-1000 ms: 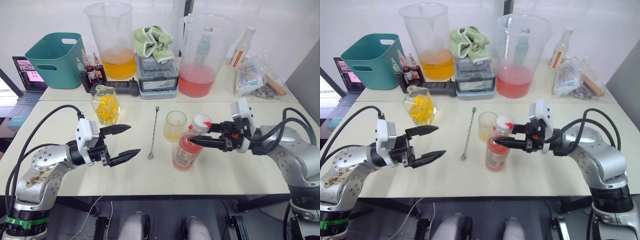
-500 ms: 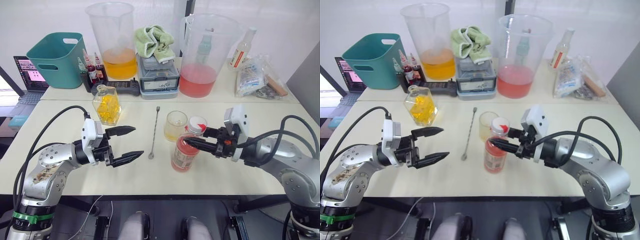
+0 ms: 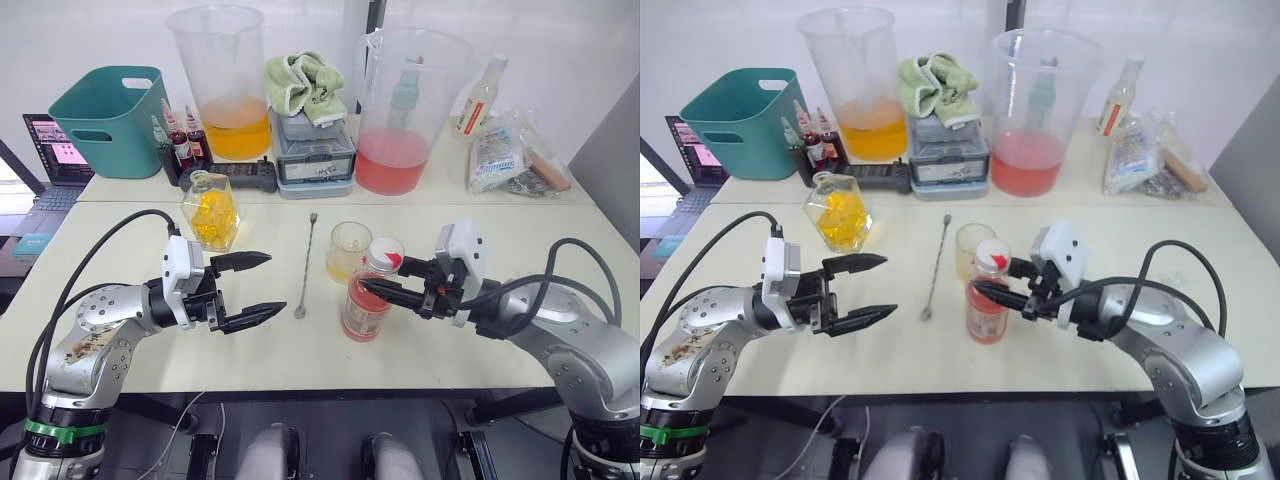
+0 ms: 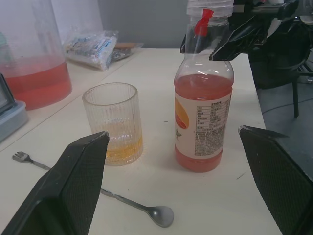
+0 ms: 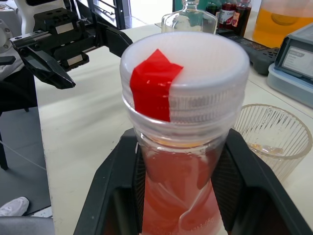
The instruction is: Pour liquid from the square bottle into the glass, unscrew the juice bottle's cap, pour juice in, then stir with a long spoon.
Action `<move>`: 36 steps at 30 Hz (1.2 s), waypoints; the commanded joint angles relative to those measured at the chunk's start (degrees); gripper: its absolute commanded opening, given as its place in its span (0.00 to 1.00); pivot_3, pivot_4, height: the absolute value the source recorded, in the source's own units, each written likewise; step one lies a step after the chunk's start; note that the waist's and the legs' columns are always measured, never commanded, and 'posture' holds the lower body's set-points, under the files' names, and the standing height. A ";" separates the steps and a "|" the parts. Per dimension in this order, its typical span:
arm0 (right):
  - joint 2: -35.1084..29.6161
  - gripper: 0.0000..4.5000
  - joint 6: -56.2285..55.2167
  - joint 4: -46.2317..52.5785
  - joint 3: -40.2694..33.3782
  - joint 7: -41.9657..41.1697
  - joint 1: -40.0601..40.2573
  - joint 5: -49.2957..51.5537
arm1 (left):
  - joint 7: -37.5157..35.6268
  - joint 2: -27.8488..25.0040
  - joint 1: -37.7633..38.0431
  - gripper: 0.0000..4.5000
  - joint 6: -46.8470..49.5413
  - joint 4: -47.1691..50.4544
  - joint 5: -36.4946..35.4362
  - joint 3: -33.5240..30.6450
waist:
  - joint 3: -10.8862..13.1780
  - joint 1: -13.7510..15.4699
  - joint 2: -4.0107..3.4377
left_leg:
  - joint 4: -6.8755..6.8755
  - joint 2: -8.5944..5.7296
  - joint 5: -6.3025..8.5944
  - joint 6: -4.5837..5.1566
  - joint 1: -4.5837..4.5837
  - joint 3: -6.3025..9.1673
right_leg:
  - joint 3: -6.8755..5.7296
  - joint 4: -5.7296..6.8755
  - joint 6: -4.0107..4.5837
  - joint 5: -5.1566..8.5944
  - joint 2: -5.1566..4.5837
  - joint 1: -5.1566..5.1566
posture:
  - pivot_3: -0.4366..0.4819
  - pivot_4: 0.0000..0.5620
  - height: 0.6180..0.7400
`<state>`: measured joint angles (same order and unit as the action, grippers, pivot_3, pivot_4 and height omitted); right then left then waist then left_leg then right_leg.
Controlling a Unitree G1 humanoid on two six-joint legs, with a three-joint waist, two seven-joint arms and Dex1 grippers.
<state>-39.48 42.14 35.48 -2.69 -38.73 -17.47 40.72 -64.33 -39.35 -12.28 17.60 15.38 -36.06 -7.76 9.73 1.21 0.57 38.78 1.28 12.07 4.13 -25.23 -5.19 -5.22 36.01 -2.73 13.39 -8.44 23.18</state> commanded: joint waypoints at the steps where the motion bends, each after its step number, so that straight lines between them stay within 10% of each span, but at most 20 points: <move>1: -0.18 0.76 -0.34 0.81 -0.21 -0.66 0.07 0.54 | -0.80 -1.10 -1.06 1.00 0.03 0.87 -0.60 -0.69 | 0.00 0.02 0.00 | 0.00 0.00 0.00 0.00 0.00 0.00 | 0.00 0.00 0.00 0.00 0.00 0.00 | 0.48 0.27 0.97; 5: -0.99 0.99 -0.41 0.46 -1.34 -1.84 -0.08 1.25 | -1.20 -1.15 -2.31 1.00 0.43 0.68 -0.81 0.03 | 0.00 0.12 0.00 | 0.01 -0.01 0.00 0.00 0.00 0.00 | 0.00 -0.01 0.00 0.00 0.00 0.00 | 0.48 0.27 0.97; 24: -14.58 0.99 1.45 -1.29 -26.57 -15.97 12.74 11.96 | -4.22 4.52 -15.24 1.00 6.89 -3.68 -1.69 8.83 | 0.02 1.67 0.03 | 0.10 -0.04 0.02 0.05 -0.02 0.07 | -0.04 -0.06 0.00 0.00 -0.01 -0.12 | 0.48 0.27 0.97; 36: -11.76 0.99 2.85 8.99 -33.43 -6.75 23.19 20.31 | 4.19 17.03 -29.41 1.00 17.44 -7.31 2.07 19.35 | 0.02 1.05 0.09 | 0.12 -0.18 0.03 0.08 -0.01 0.18 | 0.08 -0.02 -0.04 0.01 0.01 -0.15 | 0.48 0.27 0.97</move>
<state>-51.47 45.99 42.09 -34.48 -46.77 5.44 59.63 -60.65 -23.11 -40.24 34.72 8.23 -34.03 11.28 9.75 2.26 0.66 38.89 1.10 12.10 4.20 -25.24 -5.00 -5.14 36.00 -2.77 13.40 -8.43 23.03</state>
